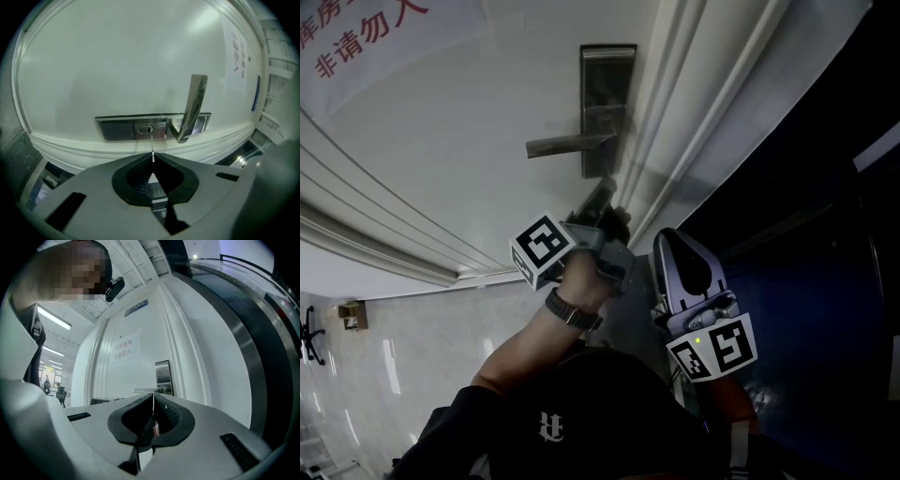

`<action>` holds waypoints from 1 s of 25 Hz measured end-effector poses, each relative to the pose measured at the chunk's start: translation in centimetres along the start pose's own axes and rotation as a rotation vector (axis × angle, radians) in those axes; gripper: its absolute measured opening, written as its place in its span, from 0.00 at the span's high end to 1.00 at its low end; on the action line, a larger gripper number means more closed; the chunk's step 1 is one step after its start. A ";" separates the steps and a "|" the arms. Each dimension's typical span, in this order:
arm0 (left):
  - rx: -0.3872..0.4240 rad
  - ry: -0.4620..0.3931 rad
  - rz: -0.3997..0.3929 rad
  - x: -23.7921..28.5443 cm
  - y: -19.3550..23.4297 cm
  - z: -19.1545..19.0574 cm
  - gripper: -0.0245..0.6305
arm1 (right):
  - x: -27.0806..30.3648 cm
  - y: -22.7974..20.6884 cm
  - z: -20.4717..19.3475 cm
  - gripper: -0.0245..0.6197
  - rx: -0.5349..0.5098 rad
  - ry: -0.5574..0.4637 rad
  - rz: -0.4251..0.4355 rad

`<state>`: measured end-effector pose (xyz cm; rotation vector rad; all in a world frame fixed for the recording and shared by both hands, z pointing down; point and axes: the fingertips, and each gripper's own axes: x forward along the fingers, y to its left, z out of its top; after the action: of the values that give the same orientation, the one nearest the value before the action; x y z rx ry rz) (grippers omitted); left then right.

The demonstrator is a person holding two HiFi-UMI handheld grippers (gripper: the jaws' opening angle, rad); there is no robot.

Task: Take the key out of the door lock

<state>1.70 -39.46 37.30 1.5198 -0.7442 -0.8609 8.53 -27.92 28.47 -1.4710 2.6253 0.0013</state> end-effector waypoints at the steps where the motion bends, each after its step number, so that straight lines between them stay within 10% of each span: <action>1: -0.002 -0.002 0.008 0.8 1.0 1.4 0.95 | 1.9 -0.4 -1.0 0.94 0.008 0.008 0.008; 25: 0.032 0.002 -0.036 -5.9 2.4 0.1 0.95 | 4.3 1.8 -5.8 0.94 0.078 0.036 0.193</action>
<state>-1.45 -34.84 40.27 1.5665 -0.7342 -0.8783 4.11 -31.05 33.62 -1.1995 2.7514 -0.1085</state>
